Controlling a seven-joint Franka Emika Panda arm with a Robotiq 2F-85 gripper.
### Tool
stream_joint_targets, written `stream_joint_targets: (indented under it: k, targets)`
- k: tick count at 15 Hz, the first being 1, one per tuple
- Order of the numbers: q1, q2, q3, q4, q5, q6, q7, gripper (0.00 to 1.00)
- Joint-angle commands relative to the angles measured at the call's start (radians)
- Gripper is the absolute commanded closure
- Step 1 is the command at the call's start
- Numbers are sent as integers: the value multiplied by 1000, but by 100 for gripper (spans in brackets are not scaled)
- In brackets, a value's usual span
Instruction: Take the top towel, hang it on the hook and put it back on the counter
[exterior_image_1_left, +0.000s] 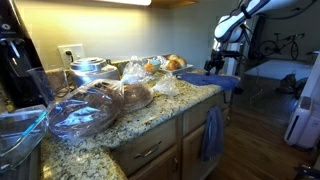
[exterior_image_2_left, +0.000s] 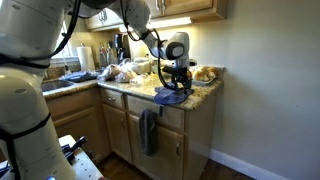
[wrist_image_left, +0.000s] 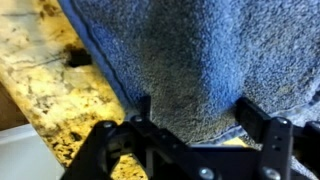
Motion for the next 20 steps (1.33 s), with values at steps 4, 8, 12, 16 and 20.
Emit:
stream_joint_targets:
  k: [4, 8, 12, 16, 20]
  targets:
    - [-21, 6, 25, 12, 64, 15, -14, 66]
    - [-18, -8, 30, 5, 76, 10, -25, 92]
    - [6, -73, 27, -39, 34, 16, -40, 90]
    - [36, -159, 28, -96, -23, 32, -53, 91]
    - [65, -233, 23, -149, -96, 55, -41, 91]
